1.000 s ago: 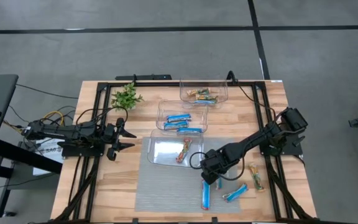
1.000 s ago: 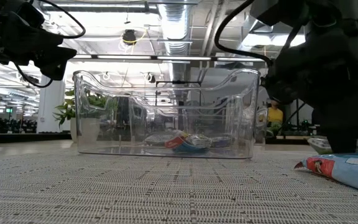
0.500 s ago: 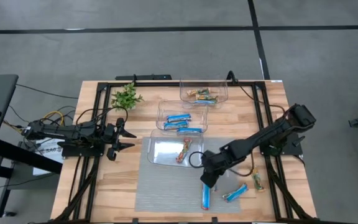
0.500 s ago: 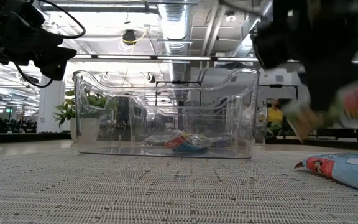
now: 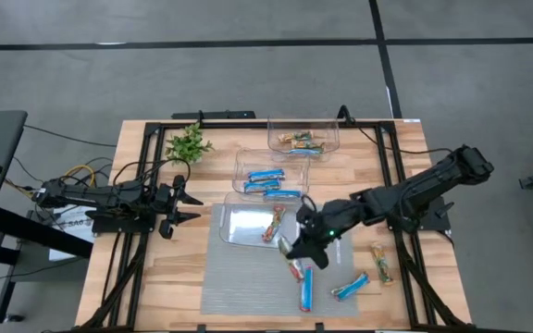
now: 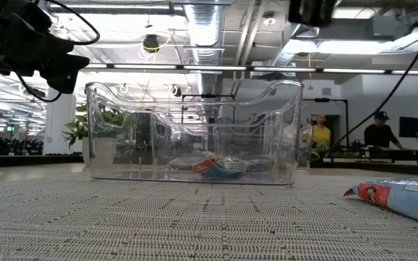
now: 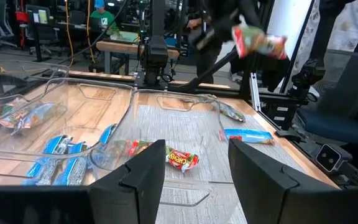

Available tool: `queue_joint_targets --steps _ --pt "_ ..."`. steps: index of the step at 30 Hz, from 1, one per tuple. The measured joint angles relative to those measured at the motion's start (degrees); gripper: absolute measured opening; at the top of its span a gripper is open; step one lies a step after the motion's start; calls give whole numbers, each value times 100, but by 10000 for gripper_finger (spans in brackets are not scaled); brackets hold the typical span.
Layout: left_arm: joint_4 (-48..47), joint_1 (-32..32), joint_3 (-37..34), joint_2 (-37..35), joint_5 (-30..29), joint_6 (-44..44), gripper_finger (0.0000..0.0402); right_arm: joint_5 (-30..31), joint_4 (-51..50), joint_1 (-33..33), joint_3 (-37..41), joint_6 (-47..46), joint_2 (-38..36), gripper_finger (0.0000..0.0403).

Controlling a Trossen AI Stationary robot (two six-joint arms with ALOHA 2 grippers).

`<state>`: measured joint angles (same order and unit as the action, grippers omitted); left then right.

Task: Pick and place Granola Bars by type
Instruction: Put the red granola bar into the bottom transparent bin

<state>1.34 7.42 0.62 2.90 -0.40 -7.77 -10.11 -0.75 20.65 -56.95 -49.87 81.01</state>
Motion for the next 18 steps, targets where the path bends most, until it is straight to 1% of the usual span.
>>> queue_joint_targets --steps 3,11,18 --pt "-1 -1 0 0 0 -8 168 -2 307 -88 0 181 -90 52" --pt "0 -2 -2 0 0 -20 168 26 321 -270 2 343 -109 52" --pt "-1 0 0 0 -2 -23 168 463 341 -642 2 816 -109 52"
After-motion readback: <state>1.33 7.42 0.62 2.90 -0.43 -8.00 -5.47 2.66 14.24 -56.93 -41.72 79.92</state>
